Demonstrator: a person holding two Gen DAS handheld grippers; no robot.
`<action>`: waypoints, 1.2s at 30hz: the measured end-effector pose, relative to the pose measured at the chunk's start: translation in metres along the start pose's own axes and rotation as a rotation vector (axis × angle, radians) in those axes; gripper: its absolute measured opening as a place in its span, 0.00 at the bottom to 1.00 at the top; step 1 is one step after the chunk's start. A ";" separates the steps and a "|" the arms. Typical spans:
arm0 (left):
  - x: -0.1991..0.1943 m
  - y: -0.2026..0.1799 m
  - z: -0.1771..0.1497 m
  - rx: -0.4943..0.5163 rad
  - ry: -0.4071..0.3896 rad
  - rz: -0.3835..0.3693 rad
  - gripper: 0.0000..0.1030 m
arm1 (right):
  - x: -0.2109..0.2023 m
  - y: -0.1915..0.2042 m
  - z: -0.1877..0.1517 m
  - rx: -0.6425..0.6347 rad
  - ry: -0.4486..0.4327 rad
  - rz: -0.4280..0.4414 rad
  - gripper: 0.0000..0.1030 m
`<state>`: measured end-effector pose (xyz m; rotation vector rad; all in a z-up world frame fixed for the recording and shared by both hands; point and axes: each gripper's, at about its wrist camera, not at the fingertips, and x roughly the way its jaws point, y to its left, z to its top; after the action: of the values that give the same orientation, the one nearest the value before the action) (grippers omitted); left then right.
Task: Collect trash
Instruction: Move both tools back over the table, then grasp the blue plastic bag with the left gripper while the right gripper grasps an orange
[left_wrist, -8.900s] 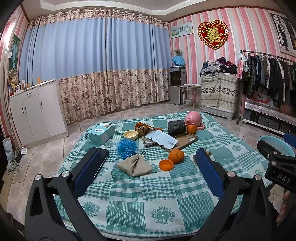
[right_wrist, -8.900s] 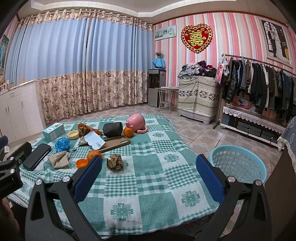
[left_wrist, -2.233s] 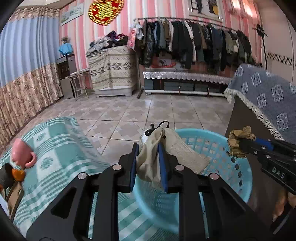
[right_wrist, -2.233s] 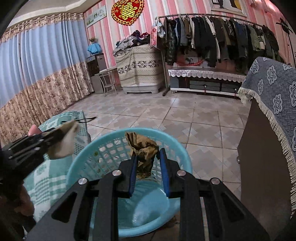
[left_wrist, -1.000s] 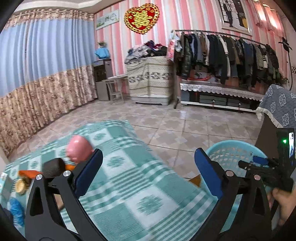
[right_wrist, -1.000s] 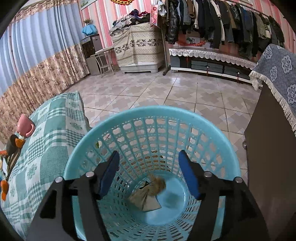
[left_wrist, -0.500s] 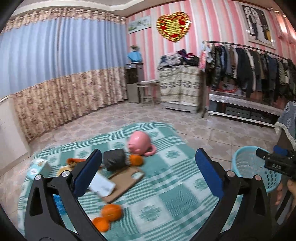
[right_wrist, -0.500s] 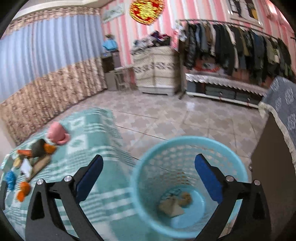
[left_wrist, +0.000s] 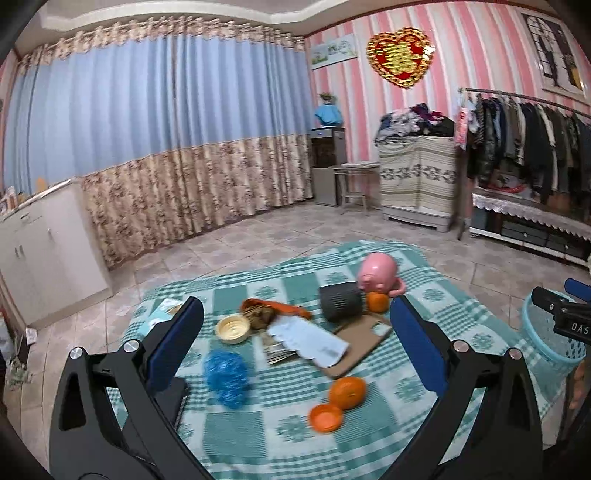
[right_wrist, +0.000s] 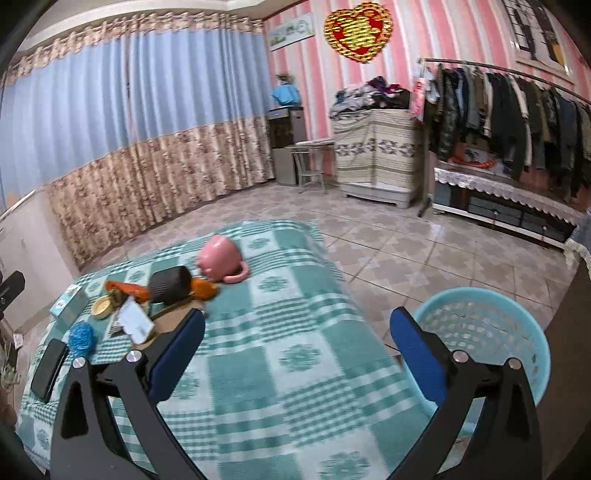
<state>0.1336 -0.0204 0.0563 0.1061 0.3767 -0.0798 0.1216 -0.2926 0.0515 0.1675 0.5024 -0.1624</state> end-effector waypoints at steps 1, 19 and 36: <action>0.001 0.006 -0.002 -0.010 0.004 0.009 0.95 | 0.003 0.008 0.000 -0.012 0.000 0.011 0.95; 0.066 0.087 -0.097 -0.140 0.186 0.123 0.95 | 0.069 0.091 -0.058 -0.213 0.074 0.114 0.95; 0.163 0.089 -0.111 -0.143 0.370 0.072 0.69 | 0.102 0.112 -0.067 -0.258 0.144 0.148 0.95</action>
<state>0.2533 0.0717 -0.0984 -0.0078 0.7458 0.0397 0.2010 -0.1823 -0.0429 -0.0362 0.6473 0.0597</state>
